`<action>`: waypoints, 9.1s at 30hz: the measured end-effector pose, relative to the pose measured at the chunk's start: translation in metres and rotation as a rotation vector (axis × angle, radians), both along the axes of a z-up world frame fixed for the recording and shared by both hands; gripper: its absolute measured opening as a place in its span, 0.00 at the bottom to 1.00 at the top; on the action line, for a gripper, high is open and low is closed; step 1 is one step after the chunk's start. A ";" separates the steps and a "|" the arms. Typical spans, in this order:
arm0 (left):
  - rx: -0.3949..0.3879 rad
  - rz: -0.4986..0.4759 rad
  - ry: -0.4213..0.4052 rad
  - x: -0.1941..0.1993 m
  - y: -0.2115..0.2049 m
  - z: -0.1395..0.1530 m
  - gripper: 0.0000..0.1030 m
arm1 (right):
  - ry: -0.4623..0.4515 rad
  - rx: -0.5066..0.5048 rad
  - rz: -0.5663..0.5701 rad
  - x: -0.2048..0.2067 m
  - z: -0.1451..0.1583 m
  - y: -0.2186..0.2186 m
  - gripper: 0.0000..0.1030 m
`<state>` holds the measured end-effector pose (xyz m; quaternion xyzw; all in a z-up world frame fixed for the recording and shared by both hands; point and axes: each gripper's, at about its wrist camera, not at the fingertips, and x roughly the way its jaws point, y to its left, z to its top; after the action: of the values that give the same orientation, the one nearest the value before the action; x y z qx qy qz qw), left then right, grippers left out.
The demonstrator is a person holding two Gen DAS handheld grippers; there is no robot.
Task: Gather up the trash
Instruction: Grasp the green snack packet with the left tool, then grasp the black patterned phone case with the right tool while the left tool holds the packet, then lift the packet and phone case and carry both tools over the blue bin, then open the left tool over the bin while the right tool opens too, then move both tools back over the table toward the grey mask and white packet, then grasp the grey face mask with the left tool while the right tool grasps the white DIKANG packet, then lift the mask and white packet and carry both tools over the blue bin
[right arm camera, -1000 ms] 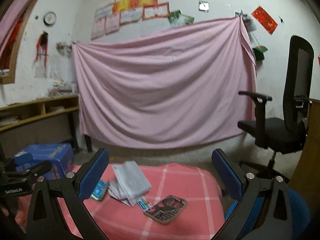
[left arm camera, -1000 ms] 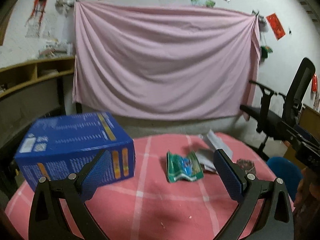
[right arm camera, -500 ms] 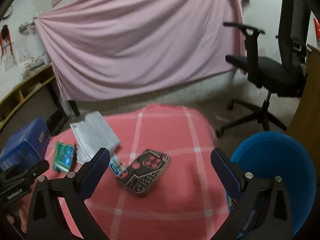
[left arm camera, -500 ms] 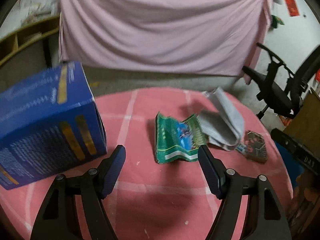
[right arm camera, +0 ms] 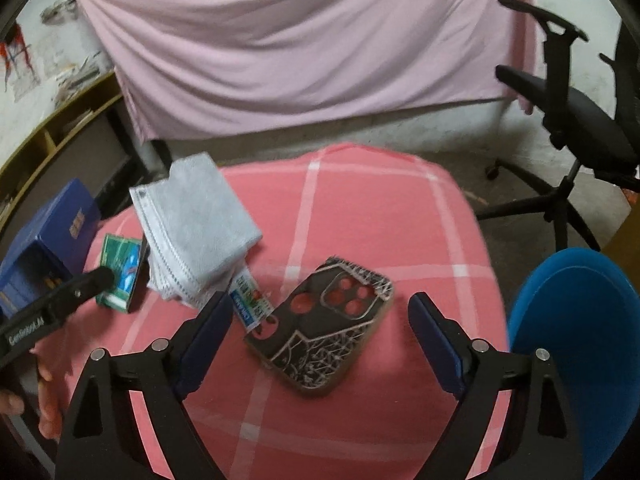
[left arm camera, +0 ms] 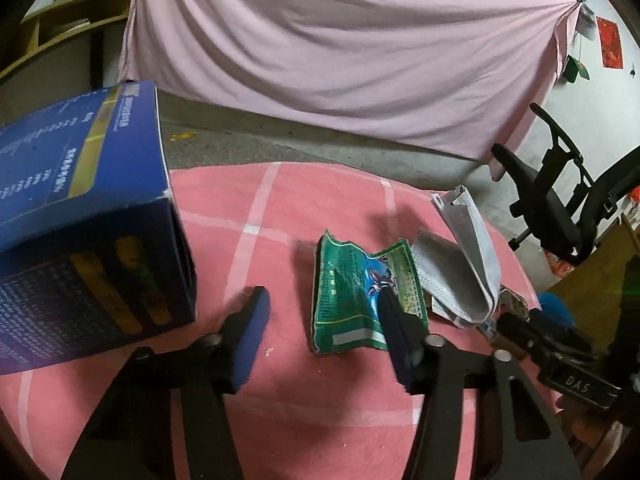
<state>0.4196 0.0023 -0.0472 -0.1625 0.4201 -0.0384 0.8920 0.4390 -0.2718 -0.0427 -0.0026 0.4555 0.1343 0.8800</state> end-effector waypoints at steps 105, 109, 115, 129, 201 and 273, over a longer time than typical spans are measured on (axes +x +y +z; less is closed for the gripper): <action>0.107 -0.344 -0.606 -0.110 -0.262 0.107 0.13 | -0.771 0.161 -0.271 -0.158 0.108 -0.199 0.61; 0.078 -0.371 -0.554 -0.100 -0.284 0.099 0.13 | -0.726 0.173 -0.322 -0.154 0.105 -0.217 0.61; 0.030 -0.382 -0.470 -0.084 -0.296 0.089 0.13 | -0.656 0.192 -0.356 -0.149 0.094 -0.236 0.62; -0.005 -0.405 -0.323 -0.066 -0.297 0.074 0.23 | -0.551 0.213 -0.403 -0.139 0.076 -0.250 0.68; 0.212 -0.044 -0.384 -0.063 -0.029 0.029 0.94 | -0.385 0.012 -0.013 -0.038 0.050 -0.018 0.97; 0.154 -0.376 -0.429 -0.052 -0.148 0.109 0.00 | -0.490 0.168 0.020 -0.071 0.086 -0.075 0.19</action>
<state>0.3671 -0.1452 0.0618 -0.0020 0.2461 -0.2044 0.9474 0.3675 -0.3471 0.0428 0.0334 0.2161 0.1758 0.9598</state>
